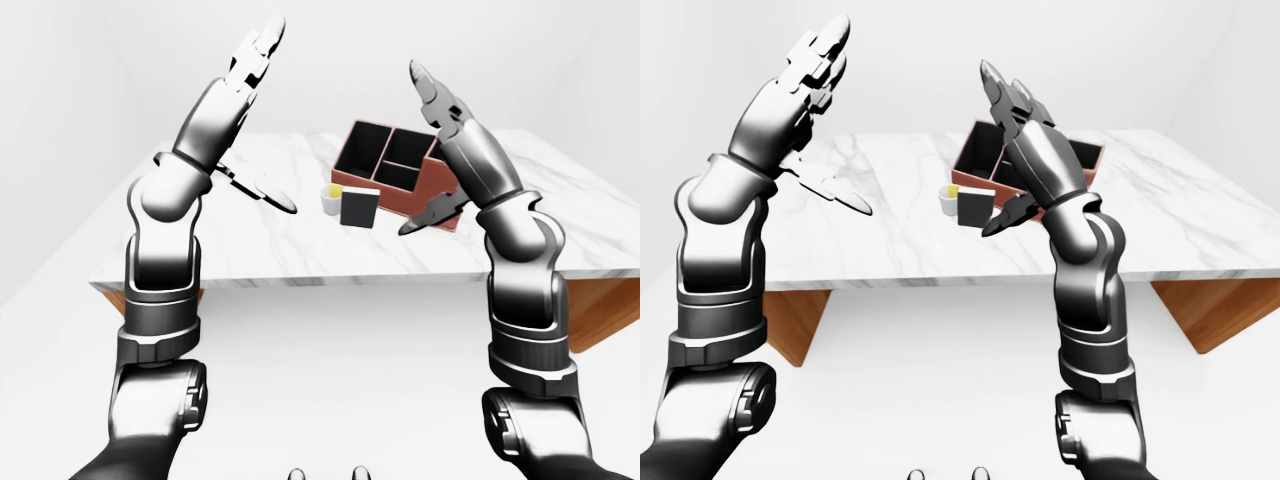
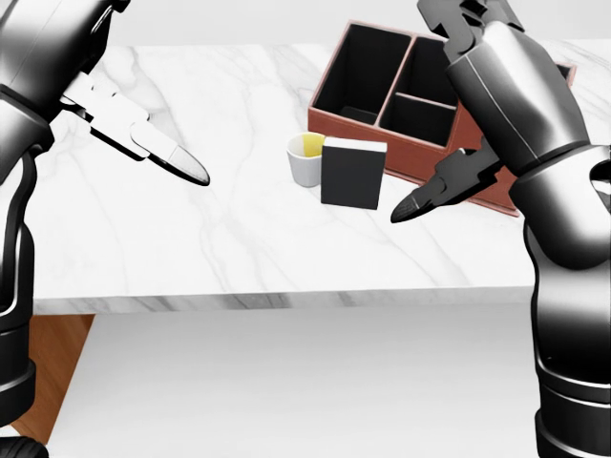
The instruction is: Pick up the book and place it in the caddy.
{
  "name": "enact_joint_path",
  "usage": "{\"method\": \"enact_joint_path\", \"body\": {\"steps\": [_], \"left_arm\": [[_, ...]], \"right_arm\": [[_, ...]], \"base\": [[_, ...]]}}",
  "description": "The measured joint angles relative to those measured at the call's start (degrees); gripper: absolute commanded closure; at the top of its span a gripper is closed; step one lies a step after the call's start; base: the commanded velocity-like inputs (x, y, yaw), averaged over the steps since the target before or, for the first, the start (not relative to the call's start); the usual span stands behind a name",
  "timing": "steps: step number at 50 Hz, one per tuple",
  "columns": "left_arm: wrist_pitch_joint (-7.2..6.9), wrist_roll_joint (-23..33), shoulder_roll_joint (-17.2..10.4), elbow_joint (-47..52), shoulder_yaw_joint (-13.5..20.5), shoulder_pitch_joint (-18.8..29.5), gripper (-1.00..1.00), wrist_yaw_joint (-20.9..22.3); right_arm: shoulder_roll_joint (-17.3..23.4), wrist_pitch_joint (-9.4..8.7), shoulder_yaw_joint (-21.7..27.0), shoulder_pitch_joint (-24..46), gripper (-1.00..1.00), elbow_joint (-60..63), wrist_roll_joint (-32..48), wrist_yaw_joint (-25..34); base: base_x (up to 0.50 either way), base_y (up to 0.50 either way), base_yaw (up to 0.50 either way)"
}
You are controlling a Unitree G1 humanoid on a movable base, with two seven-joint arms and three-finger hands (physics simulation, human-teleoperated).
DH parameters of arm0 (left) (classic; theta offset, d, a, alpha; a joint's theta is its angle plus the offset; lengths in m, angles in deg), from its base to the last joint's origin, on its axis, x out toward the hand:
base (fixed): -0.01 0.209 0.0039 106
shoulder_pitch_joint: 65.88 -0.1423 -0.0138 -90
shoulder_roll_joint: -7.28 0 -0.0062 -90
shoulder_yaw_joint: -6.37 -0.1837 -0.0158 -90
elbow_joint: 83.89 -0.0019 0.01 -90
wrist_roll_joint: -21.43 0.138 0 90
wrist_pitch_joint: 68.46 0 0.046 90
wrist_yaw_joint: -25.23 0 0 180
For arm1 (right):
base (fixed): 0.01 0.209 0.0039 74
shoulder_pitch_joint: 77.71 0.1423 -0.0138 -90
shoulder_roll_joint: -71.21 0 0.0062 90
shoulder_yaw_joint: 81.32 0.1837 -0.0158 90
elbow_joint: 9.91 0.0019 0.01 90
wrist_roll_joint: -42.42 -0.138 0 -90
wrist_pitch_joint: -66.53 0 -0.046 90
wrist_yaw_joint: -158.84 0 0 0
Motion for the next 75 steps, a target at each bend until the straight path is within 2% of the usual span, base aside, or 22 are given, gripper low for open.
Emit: {"method": "enact_joint_path", "body": {"steps": [17, 64, 75], "left_arm": [[0.00, 0.51, 0.16, -0.23, 0.01, -0.07, -1.00, -0.04], [0.00, 1.87, 1.34, 1.98, -0.73, -1.84, -1.00, 0.65], [0.00, 2.19, 1.50, 2.12, -0.81, -2.13, -1.00, 0.89]], "right_arm": [[-0.57, 0.00, -0.14, -0.31, -1.00, 0.29, 0.39, 0.09], [-0.93, 0.00, -0.15, -1.16, -1.00, 0.44, 1.08, 0.37], [-0.84, 0.00, 0.06, -1.68, -1.00, 0.72, 0.46, 0.55]], "base": [[0.06, 0.39, 0.00], [0.00, 0.00, 0.00], [0.23, -0.01, 0.00]]}}
